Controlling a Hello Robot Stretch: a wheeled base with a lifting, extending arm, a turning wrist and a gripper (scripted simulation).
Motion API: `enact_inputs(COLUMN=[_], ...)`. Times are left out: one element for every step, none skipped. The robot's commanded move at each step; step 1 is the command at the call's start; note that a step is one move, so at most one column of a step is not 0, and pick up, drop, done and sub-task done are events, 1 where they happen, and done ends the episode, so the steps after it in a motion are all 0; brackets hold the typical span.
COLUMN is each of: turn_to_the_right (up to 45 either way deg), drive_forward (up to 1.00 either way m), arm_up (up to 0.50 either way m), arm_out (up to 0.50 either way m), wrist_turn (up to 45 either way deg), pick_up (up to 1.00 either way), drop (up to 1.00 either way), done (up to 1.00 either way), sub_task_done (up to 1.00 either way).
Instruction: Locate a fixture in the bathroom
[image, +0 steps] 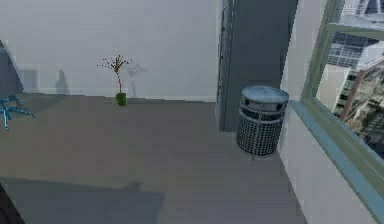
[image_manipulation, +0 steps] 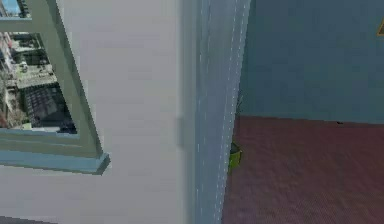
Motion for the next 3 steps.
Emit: enact_inputs(turn_to_the_right=[0.0,-39.0,0.0], drive_forward=[0.30,0.00,1.00], arm_up=[0.00,0.00,0.00], arm_out=[0.00,0.00,0.00], wrist_turn=[0.0,0.0,0.0], pick_up=[0.00,0.00,0.00], drop=[0.00,0.00,0.00], done=[0.00,0.00,0.00], sub_task_done=[0.00,0.00,0.00])
